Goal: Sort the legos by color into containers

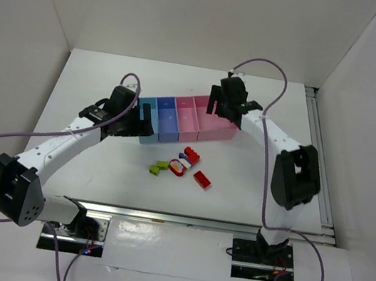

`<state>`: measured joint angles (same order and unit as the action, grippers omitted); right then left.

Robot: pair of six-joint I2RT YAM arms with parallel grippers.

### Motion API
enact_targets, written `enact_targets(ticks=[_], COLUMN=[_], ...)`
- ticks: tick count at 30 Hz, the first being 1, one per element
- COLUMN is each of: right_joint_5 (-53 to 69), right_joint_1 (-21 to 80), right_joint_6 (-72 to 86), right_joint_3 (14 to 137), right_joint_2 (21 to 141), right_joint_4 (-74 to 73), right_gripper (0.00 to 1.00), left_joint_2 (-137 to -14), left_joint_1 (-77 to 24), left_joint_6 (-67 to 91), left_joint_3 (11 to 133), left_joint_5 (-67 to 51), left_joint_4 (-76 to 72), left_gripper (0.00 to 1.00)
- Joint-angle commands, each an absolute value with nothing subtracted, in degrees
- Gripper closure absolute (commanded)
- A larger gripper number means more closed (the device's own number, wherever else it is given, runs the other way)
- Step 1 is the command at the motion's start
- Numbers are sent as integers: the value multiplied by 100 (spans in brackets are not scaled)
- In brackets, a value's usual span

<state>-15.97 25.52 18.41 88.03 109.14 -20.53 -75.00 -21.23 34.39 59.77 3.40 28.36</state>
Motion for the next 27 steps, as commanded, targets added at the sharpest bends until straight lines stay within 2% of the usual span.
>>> enact_targets(ticks=[1,4,6,8,11,13,20,22,27], right_joint_5=[-1451,-1031,-914,-835,-668,-616,-431,-431,-624], right_joint_1=[2812,3110,3443,3690,4182,4377,4491,4491,4491], right_joint_6=[1863,1977,2091,2407,2637,2707,2041,1969,1828], right_joint_3=[7592,6212,5724,5189,4626,4465,4667,4807,4939], right_joint_2=[9460,8413,7922,7726,7445,7444,8313,8646,9158], right_joint_4=[-1838,-1767,-1871,-2258,-2391,-2268,-2075,-1969,-1916], right_gripper=[16,17,17,16,12,9,9,13,29], left_joint_2=[-7532,-7672,-7838,-8006,-8349,-8533,-8675,-8675,-8728], left_joint_1=[-2153,-2153,-2153,-2153,-2153,-2153,-2153,-2153,-2153], left_joint_6=[3454,3332,3165,3112,3050,2997,2936,2883,2813], left_joint_3=[6249,6371,6512,6802,7224,7356,7488,7488,7488], left_joint_5=[570,632,737,1088,1020,906,634,555,335], left_joint_4=[2953,2901,2900,2961,3102,3103,3103,3103,3103], left_gripper=[12,12,11,10,8,8,8,8,8])
